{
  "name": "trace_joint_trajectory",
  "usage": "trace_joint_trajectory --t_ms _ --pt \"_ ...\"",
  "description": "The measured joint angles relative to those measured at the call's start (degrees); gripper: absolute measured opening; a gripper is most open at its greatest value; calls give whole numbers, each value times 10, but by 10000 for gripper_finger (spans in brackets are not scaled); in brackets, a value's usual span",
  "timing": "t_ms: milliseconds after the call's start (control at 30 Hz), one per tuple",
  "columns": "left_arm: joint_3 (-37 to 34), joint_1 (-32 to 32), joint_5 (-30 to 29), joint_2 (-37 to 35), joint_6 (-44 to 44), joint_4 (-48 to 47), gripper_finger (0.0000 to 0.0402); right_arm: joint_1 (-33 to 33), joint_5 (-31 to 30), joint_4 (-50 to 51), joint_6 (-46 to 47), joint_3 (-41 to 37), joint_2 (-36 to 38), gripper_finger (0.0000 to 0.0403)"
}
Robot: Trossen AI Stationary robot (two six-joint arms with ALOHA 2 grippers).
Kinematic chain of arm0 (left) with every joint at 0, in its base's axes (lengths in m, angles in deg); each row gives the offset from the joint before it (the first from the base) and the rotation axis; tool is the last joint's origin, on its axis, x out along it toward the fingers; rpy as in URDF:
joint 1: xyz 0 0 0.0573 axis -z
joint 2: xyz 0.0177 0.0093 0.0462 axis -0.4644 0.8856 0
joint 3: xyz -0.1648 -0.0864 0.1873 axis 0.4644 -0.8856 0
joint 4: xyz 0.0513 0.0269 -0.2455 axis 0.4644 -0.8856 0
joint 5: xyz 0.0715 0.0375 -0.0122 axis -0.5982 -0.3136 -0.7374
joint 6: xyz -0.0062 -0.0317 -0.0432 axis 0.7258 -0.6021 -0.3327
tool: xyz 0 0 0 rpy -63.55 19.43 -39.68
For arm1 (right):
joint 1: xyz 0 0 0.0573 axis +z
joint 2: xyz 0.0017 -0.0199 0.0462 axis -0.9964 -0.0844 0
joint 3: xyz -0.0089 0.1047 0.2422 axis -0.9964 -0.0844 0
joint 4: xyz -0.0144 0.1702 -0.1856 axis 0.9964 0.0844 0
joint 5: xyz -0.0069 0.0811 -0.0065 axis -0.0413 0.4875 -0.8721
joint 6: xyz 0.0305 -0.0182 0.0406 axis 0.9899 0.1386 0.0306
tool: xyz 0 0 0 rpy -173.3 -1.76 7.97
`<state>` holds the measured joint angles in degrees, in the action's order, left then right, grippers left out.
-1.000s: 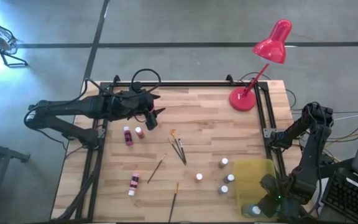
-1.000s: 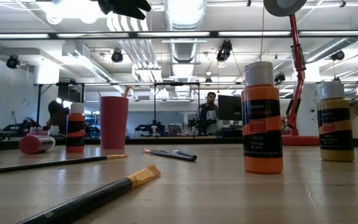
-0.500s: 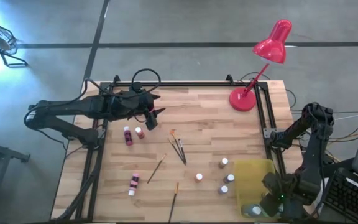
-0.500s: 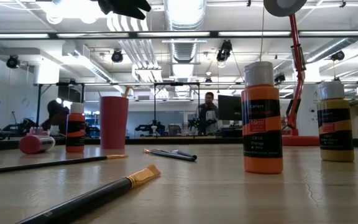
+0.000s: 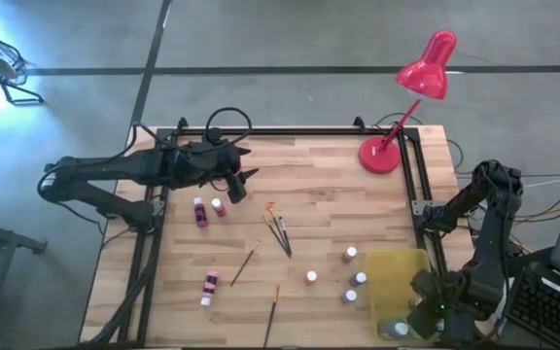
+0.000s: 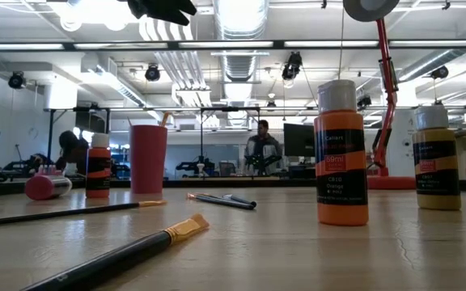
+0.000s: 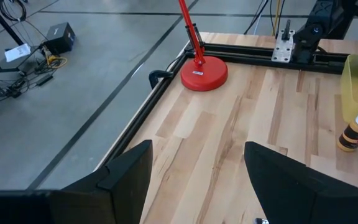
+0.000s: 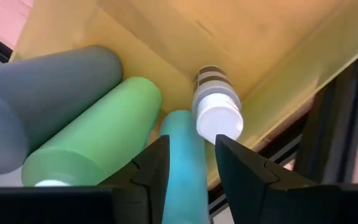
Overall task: Pick & Place Paint Supplies
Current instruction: Put the black paint bottle into the yellow bin
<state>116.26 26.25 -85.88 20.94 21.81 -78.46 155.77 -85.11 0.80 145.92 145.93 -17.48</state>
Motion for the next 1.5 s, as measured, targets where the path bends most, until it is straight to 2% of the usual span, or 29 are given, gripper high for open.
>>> trace_joint_trajectory --t_ms 333,467,633,767,1500 --pt "0 0 0 0 0 0 259 -1 0 112 -5 24 1 131" --pt "0 0 0 0 0 0 259 -1 0 111 -22 7 8 97" --pt "0 0 0 0 0 0 259 -2 0 111 -38 -9 19 25" --pt "0 0 0 0 -1 0 259 -2 1 110 -51 -21 28 11" --pt "0 0 0 0 -1 0 259 -1 4 -59 -71 -145 63 8"
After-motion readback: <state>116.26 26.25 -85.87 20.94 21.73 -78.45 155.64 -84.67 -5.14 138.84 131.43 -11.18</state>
